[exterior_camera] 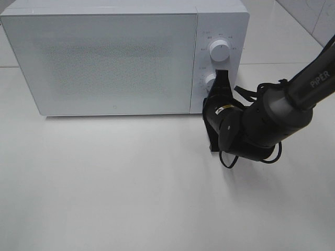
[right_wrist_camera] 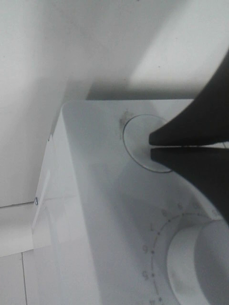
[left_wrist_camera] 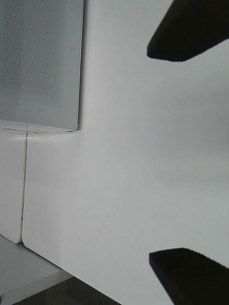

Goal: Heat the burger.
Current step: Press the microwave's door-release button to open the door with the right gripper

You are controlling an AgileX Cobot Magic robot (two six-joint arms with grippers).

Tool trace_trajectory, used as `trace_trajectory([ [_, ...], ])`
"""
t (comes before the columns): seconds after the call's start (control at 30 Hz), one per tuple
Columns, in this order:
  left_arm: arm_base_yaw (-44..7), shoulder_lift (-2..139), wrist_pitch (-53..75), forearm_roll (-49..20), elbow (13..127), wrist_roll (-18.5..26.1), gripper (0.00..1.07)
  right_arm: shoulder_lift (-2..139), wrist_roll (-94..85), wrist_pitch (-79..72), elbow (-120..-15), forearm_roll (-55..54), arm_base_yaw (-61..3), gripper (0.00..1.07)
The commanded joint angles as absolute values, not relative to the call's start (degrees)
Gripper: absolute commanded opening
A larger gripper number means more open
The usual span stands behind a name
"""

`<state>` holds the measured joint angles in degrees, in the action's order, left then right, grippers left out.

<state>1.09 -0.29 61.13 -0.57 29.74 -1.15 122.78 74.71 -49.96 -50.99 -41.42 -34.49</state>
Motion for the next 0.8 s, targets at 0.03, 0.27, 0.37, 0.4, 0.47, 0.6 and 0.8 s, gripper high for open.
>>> trace_trajectory([
  [0.03, 1.2, -0.6, 61.2, -0.4, 29.6, -1.5, 1.00, 122.9, 72.3, -50.6, -51.8, -41.8, -33.5, 0.00],
  [0.27, 1.2, -0.6, 61.2, -0.4, 29.6, -1.5, 1.00, 123.4, 71.9, -52.0, -52.5, -42.5, -33.5, 0.00],
  [0.37, 1.2, -0.6, 61.2, -0.4, 29.6, -1.5, 1.00, 123.4, 71.9, -52.3, -53.2, -42.3, -33.5, 0.00],
  [0.4, 1.2, -0.6, 61.2, -0.4, 29.6, -1.5, 1.00, 123.4, 71.4, -53.9, -53.7, -42.3, -33.5, 0.00],
  [0.47, 1.2, -0.6, 61.2, -0.4, 29.6, -1.5, 1.00, 123.4, 70.8, -54.8, -53.8, -42.3, -33.5, 0.00],
  [0.6, 1.2, -0.6, 61.2, -0.3, 29.6, -1.5, 1.00, 123.4, 68.9, -57.1, -54.5, -42.6, -33.5, 0.00],
  [0.8, 1.2, -0.6, 61.2, -0.3, 29.6, -1.5, 1.00, 123.4, 67.8, -61.1, -54.8, -42.3, -32.0, 0.00],
])
